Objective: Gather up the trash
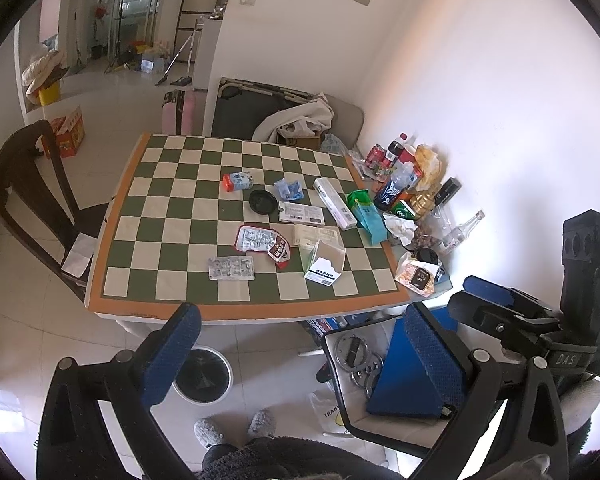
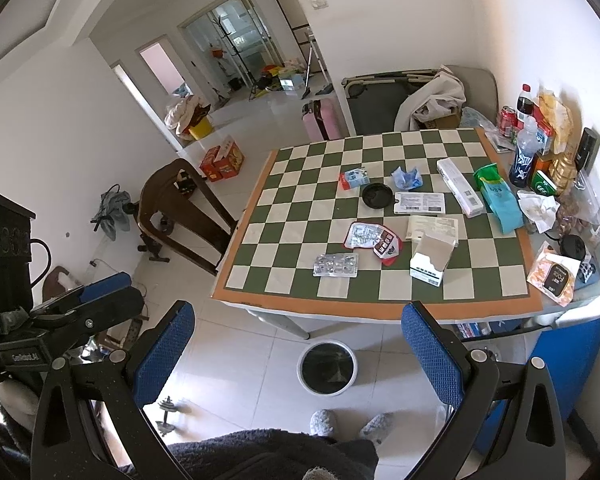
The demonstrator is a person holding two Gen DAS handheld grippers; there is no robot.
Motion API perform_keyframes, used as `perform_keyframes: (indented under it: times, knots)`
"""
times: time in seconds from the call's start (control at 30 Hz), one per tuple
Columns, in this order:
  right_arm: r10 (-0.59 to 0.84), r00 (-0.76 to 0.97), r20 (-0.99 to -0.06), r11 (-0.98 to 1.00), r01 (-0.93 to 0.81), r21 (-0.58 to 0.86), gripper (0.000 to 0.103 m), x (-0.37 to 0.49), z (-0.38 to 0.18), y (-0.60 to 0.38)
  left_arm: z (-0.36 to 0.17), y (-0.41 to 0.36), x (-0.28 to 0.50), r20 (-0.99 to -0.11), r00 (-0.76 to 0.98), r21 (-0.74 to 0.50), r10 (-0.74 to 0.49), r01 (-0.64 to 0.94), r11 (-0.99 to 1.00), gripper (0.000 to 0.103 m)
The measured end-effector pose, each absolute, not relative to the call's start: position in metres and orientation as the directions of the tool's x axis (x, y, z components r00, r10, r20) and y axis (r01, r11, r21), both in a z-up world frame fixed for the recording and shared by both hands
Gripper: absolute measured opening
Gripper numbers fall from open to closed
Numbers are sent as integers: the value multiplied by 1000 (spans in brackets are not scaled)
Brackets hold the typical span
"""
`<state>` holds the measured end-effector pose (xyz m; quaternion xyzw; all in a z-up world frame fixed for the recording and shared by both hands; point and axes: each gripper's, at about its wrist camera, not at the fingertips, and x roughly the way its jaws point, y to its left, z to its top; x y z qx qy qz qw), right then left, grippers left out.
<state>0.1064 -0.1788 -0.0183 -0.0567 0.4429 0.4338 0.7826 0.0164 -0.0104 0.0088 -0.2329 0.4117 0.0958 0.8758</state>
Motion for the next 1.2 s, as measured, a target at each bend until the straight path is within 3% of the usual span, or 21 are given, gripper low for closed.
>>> perform_keyframes:
  times: [1.2]
  knots:
    - [636, 225, -738, 613, -728, 307, 103, 111, -20, -178, 13, -17, 17, -761, 648, -333, -26, -357, 873, 103]
